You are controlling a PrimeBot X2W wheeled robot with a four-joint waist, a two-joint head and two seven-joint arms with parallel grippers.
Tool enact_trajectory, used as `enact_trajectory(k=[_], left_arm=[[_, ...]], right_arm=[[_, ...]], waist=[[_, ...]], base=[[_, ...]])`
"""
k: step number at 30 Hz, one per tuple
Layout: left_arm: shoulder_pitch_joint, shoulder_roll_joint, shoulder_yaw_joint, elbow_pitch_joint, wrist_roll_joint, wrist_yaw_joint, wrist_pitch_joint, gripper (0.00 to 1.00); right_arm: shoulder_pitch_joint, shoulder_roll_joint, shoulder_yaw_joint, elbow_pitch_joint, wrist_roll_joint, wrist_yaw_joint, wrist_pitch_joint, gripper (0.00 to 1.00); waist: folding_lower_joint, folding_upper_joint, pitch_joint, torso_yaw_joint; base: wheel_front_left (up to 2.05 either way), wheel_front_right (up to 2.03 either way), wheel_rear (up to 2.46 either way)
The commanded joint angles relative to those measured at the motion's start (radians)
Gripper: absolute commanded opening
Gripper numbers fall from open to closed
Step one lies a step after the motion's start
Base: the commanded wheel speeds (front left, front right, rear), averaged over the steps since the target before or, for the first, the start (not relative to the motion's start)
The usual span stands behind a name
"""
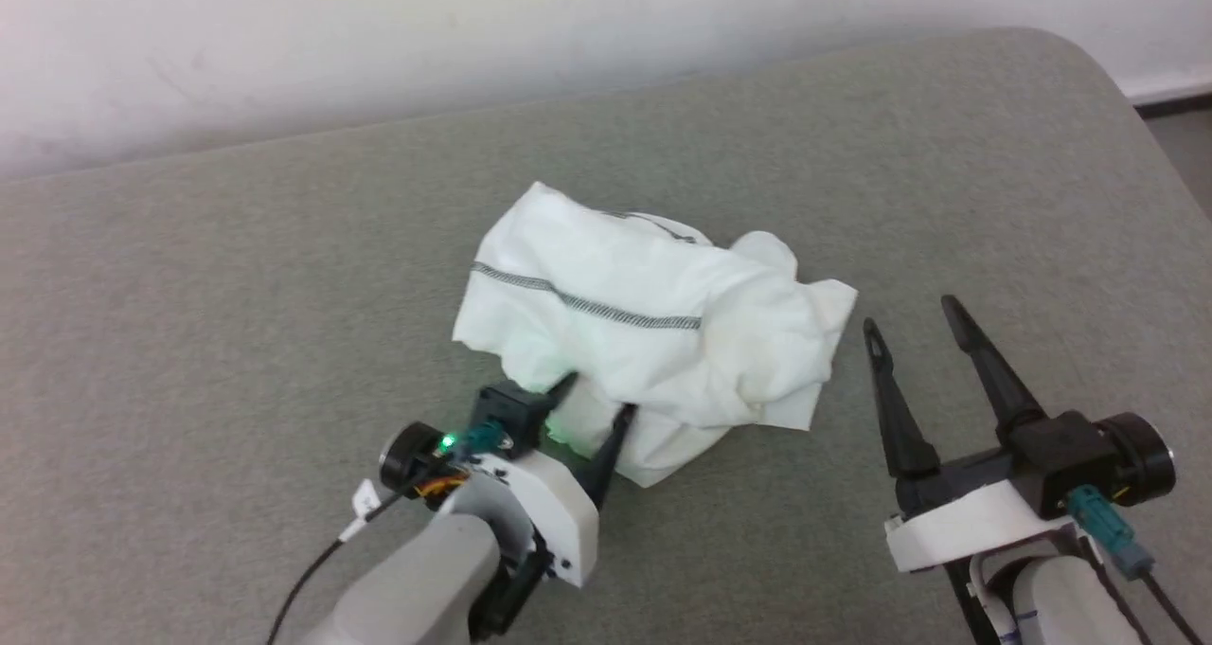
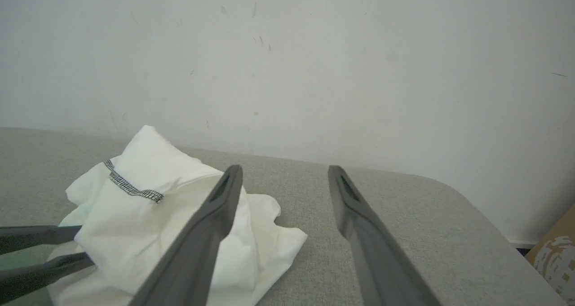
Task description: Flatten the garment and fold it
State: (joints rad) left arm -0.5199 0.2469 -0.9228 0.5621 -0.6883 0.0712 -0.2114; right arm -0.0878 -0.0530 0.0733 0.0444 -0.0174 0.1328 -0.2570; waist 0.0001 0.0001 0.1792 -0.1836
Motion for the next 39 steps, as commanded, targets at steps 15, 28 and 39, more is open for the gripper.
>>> enact_trajectory(k=[15, 28, 39], left_arm=[[0.241, 0.156, 0.431, -0.447, 0.173, 0.098, -0.050, 1.00], [0.566, 0.050, 0.651, -0.586, 0.360, 0.071, -0.050, 1.00], [0.581, -0.045, 0.720, -0.582, 0.465, -0.029, -0.050, 1.00]], right_arm=[[0.127, 0.003, -0.031, 0.058, -0.029, -0.002, -0.005, 1.00], [0.175, 0.003, -0.017, 0.071, -0.008, -0.002, -0.005, 1.00], [0.174, 0.003, -0.049, 0.090, 0.000, -0.002, 0.048, 1.00]], waist=[[-0.0001, -0.0001, -0.163, 0.198], [-0.0001, -0.0001, -0.184, 0.224], [-0.0001, -0.0001, -0.167, 0.236]], base=[[0.00, 0.00, 0.00], [0.00, 0.00, 0.00], [0.00, 0.00, 0.00]])
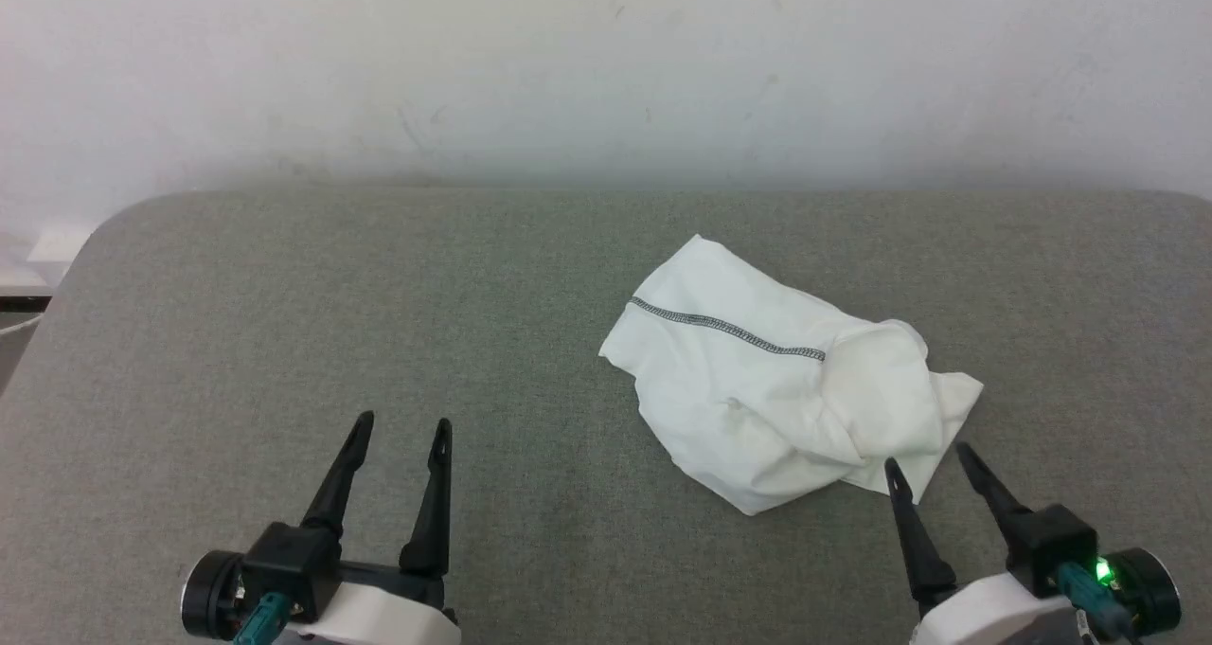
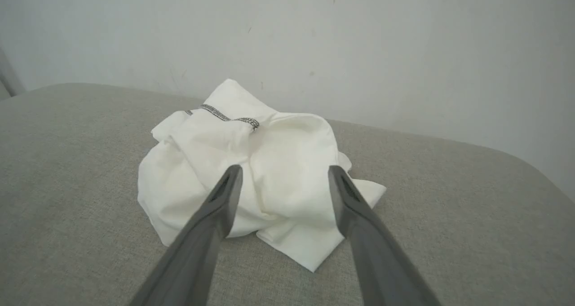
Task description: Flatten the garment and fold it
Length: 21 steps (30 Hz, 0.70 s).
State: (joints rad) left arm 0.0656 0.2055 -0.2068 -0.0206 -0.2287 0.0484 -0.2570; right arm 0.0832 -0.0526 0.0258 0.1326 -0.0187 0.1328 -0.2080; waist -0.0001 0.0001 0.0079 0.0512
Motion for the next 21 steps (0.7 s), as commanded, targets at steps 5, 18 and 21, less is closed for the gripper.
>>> enact_trajectory(k=[5, 18, 21], left_arm=[[-0.011, -0.042, 0.025, 0.012, 0.029, -0.037, -0.005, 1.00], [-0.071, -0.106, 0.056, 0.052, 0.078, -0.103, -0.005, 1.00], [-0.077, -0.114, 0.064, 0.059, 0.085, -0.111, -0.005, 1.00]], right_arm=[[-0.038, 0.002, -0.059, 0.003, 0.001, -0.002, 0.259, 1.00], [-0.215, -0.077, -0.110, 0.116, 0.143, -0.002, 0.769, 1.00], [-0.235, -0.075, -0.115, 0.157, 0.123, -0.002, 0.757, 1.00]], waist=[[0.0001, -0.0001, 0.032, 0.012], [0.0001, -0.0001, 0.133, 0.100], [0.0001, -0.0001, 0.143, 0.109]], base=[[0.00, 0.00, 0.00], [0.00, 0.00, 0.00], [0.00, 0.00, 0.00]])
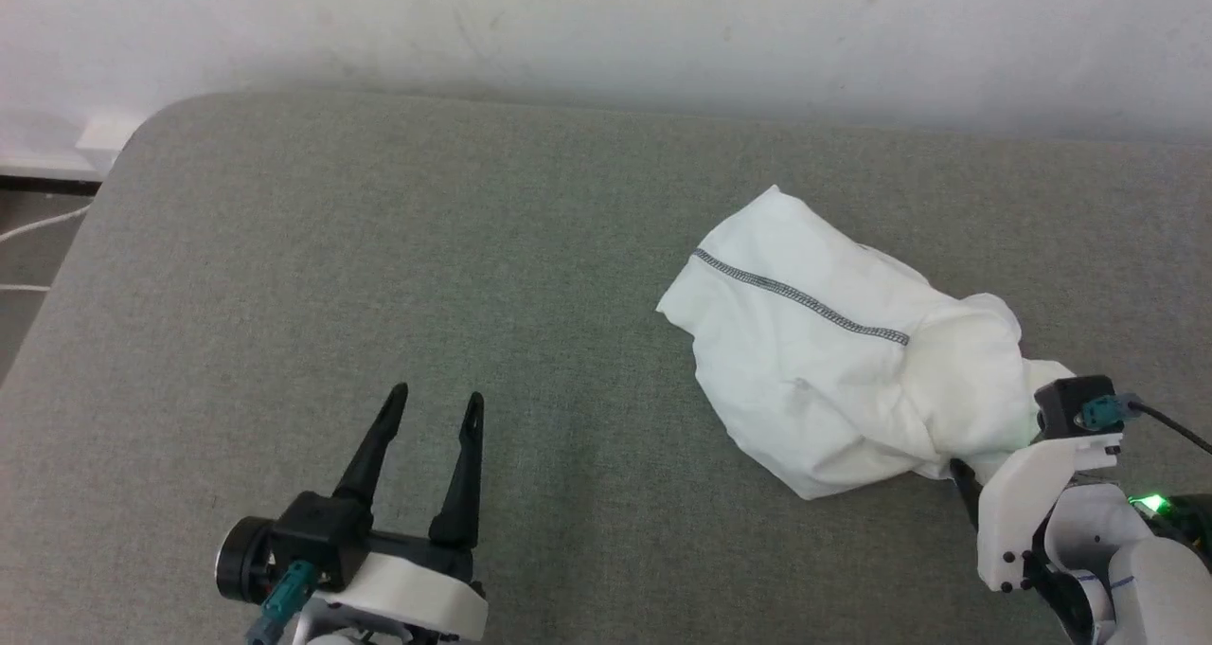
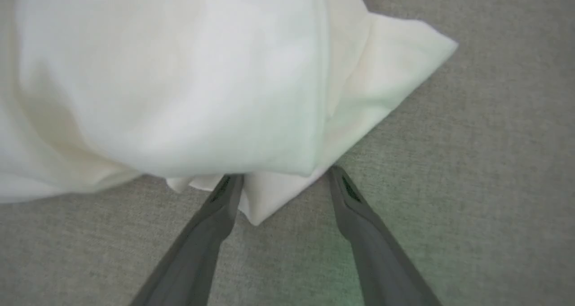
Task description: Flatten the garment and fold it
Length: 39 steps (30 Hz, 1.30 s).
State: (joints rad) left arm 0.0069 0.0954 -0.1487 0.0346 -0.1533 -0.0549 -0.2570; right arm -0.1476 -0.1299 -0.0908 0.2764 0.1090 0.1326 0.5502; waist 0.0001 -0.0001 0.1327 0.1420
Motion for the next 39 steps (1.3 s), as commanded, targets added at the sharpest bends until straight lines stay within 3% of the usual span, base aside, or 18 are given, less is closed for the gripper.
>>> enact_trajectory(k=[1, 3, 4, 5, 13, 20, 27, 28, 29, 39], left_arm=[[-0.020, -0.007, 0.009, 0.005, 0.010, -0.010, -0.005, 1.00], [-0.022, -0.011, 0.016, 0.008, 0.014, -0.014, -0.005, 1.00], [-0.024, -0.013, 0.019, 0.009, 0.016, -0.015, -0.005, 1.00], [-0.026, -0.014, 0.022, 0.012, 0.018, -0.018, -0.005, 1.00], [-0.016, -0.023, 0.048, 0.024, 0.029, -0.031, -0.005, 1.00], [0.005, -0.031, 0.051, 0.024, 0.040, -0.040, -0.005, 1.00], [0.004, -0.036, 0.040, 0.028, 0.046, -0.050, -0.005, 1.00], [0.002, -0.036, 0.037, 0.031, 0.048, -0.052, -0.005, 1.00], [0.002, -0.036, 0.034, 0.035, 0.049, -0.053, -0.005, 1.00], [-0.013, -0.039, -0.019, 0.130, 0.004, -0.068, 0.000, 1.00]], right_arm=[[-0.007, 0.004, 0.002, 0.026, -0.015, -0.002, -0.009, 1.00], [-0.009, 0.010, 0.009, 0.052, -0.025, -0.002, -0.020, 1.00], [-0.008, 0.013, 0.011, 0.066, -0.025, -0.002, -0.022, 0.65], [-0.006, 0.014, 0.019, 0.078, -0.027, -0.002, -0.024, 0.00], [0.050, -0.019, 0.009, 0.032, -0.014, -0.002, -0.039, 0.00], [0.212, -0.087, -0.134, -0.164, -0.038, -0.002, 0.058, 0.00], [0.314, -0.074, -0.222, -0.227, -0.080, -0.002, 0.135, 0.00], [0.312, -0.065, -0.218, -0.229, -0.090, -0.002, 0.126, 0.33], [0.303, -0.050, -0.218, -0.231, -0.098, -0.002, 0.106, 1.00], [0.186, 0.014, -0.101, -0.309, -0.076, -0.002, -0.198, 1.00]], waist=[[-0.0001, 0.0001, 0.020, 0.019], [-0.0001, 0.0001, 0.023, 0.018], [-0.0001, 0.0001, 0.024, 0.016], [-0.0001, 0.0001, 0.023, 0.013], [-0.0001, 0.0001, -0.025, -0.069], [-0.0001, 0.0001, -0.076, -0.152], [-0.0001, 0.0001, -0.091, -0.185], [-0.0001, 0.0001, -0.090, -0.188], [-0.0001, 0.0001, -0.091, -0.191], [-0.0001, 0.0001, -0.080, -0.220]], base=[[0.00, 0.00, 0.00], [0.00, 0.00, 0.00], [0.00, 0.00, 0.00], [0.00, 0.00, 0.00], [0.00, 0.00, 0.00], [0.00, 0.00, 0.00], [0.00, 0.00, 0.00], [0.00, 0.00, 0.00], [0.00, 0.00, 0.00], [0.00, 0.00, 0.00]])
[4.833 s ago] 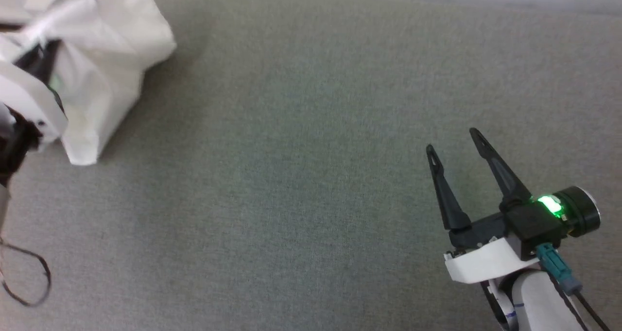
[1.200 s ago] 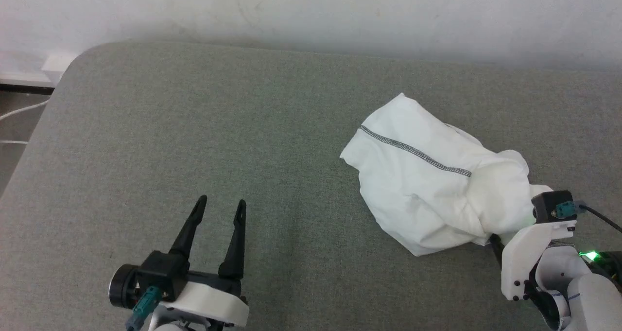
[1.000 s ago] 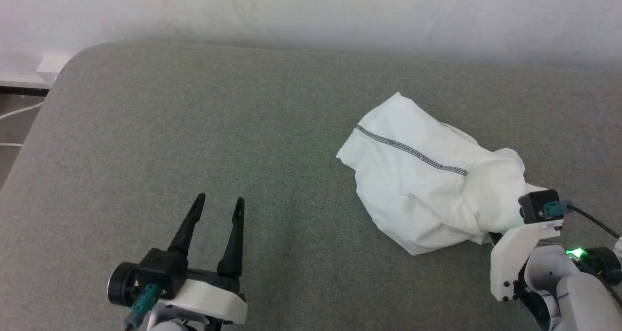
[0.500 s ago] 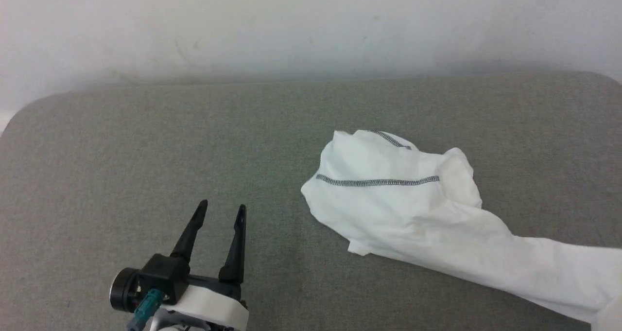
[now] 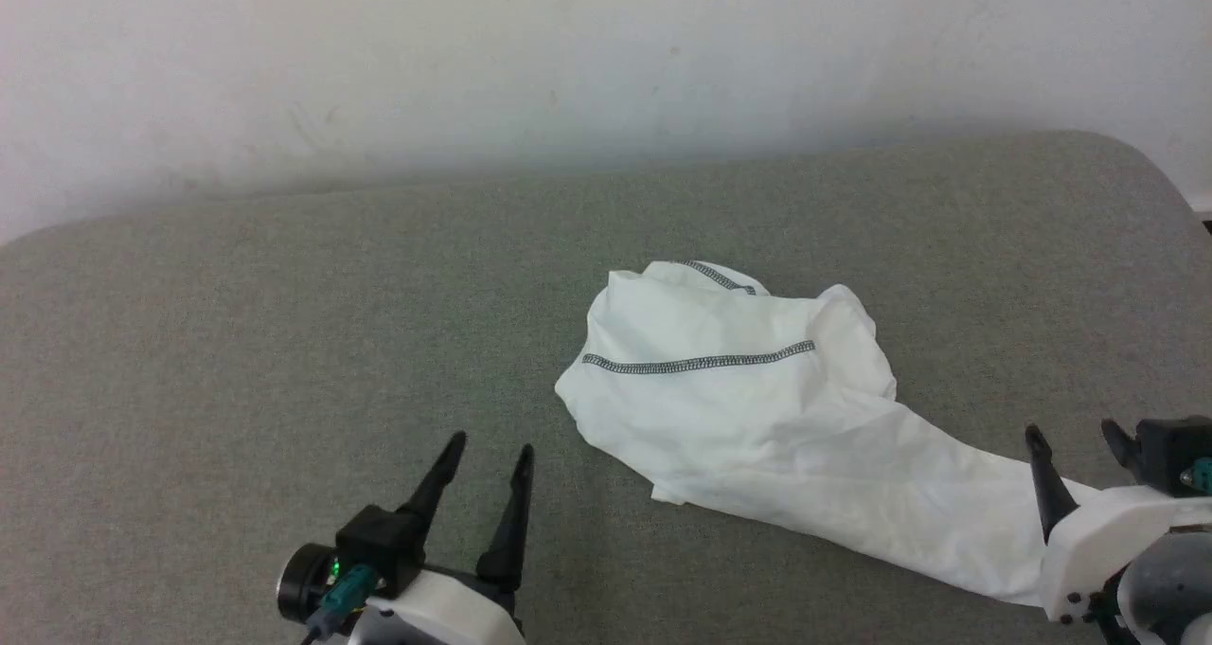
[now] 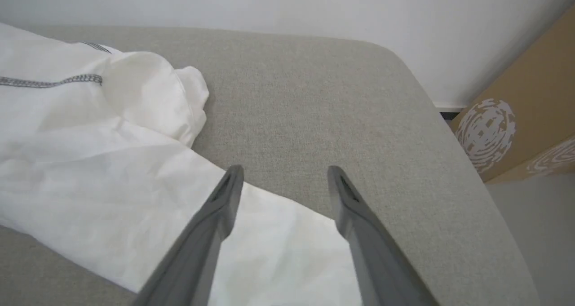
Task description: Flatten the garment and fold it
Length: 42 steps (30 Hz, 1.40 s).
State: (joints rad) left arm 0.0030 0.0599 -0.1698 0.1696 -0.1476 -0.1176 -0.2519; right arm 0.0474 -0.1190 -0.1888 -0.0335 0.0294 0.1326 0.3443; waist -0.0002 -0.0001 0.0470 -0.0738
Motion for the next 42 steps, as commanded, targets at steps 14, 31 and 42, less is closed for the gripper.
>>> enact_trajectory(k=[14, 31, 42], left_arm=[[-0.371, 0.015, -0.102, 0.256, -0.074, -0.012, 0.334, 1.00], [-0.517, 0.101, -0.191, 0.427, -0.223, 0.016, 0.177, 0.00], [-0.326, 0.207, -0.006, 0.128, -0.252, 0.169, 0.009, 0.00]], right_arm=[[-0.054, 0.057, 0.100, -0.056, -0.013, -0.002, -0.182, 1.00], [-0.063, 0.068, 0.119, 0.030, -0.038, -0.002, -0.228, 1.00], [-0.015, 0.068, 0.143, 0.047, -0.035, -0.002, -0.205, 1.00]], waist=[[0.0002, 0.0001, 0.168, -0.069], [0.0002, 0.0001, 0.147, -0.030], [0.0002, 0.0001, 0.054, 0.121]], base=[[0.00, 0.00, 0.00], [0.00, 0.00, 0.00], [0.00, 0.00, 0.00]])
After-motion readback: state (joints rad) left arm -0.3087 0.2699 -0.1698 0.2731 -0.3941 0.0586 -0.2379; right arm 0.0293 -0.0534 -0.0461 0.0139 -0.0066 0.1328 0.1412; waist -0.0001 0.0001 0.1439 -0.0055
